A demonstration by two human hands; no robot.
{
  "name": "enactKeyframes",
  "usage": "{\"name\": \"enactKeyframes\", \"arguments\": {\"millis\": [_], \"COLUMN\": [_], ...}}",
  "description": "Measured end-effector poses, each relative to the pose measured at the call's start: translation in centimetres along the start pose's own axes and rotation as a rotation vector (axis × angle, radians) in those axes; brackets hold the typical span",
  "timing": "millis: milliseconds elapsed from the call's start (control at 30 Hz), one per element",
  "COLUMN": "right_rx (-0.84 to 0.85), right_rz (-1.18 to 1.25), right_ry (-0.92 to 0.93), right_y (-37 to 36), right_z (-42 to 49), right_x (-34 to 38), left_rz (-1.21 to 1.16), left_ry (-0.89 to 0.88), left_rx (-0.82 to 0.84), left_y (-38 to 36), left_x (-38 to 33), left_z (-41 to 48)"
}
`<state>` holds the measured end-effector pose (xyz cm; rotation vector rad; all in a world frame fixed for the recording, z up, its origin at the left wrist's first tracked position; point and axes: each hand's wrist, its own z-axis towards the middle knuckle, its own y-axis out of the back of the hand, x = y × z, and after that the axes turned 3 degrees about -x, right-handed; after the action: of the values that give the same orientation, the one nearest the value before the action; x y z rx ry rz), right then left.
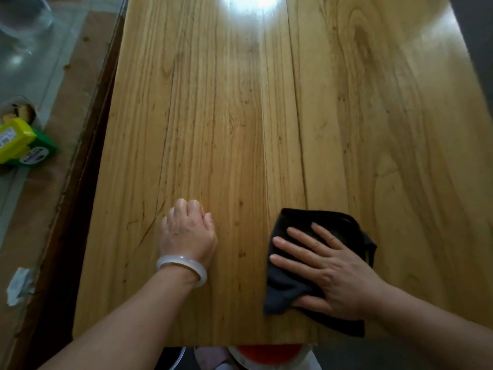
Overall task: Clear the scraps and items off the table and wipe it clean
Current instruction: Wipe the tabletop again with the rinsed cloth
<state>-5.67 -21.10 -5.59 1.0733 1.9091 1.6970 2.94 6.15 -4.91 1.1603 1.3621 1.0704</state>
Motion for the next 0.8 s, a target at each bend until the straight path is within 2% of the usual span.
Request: {"name": "enactKeyframes", "arguments": {"millis": [167, 333, 433, 633, 733, 800], "right_rx": [-0.043, -0.069, -0.136, -0.2, -0.233, -0.217], "right_rz": [0.005, 0.045, 0.066, 0.149, 0.141, 0.13], "right_ry": [-0.237, -0.506, -0.679, -0.978, -1.022, -0.949], "right_y": [0.9, 2.1, 2.8, 4.1, 4.7, 5.2], "right_z": [-0.2, 2.6, 4.9, 12.3, 16.7, 19.4], "right_x": [-5.4, -8.9, -10.7, -12.4, -11.8, -11.1], "left_rz": [-0.076, -0.056, 0.033, 0.126, 0.156, 0.173], "left_ry": [-0.131, -0.262, -0.252, -0.219, -0.213, -0.211], "left_rx": [-0.057, 0.005, 0.108, 0.204, 0.232, 0.25], "left_y": [0.2, 0.0, 0.0, -0.1, 0.0, -0.3], "left_x": [-2.0, -6.2, -7.9, -8.8, -9.1, -9.0], "left_z": [0.4, 1.6, 1.9, 2.2, 2.2, 2.2]}}
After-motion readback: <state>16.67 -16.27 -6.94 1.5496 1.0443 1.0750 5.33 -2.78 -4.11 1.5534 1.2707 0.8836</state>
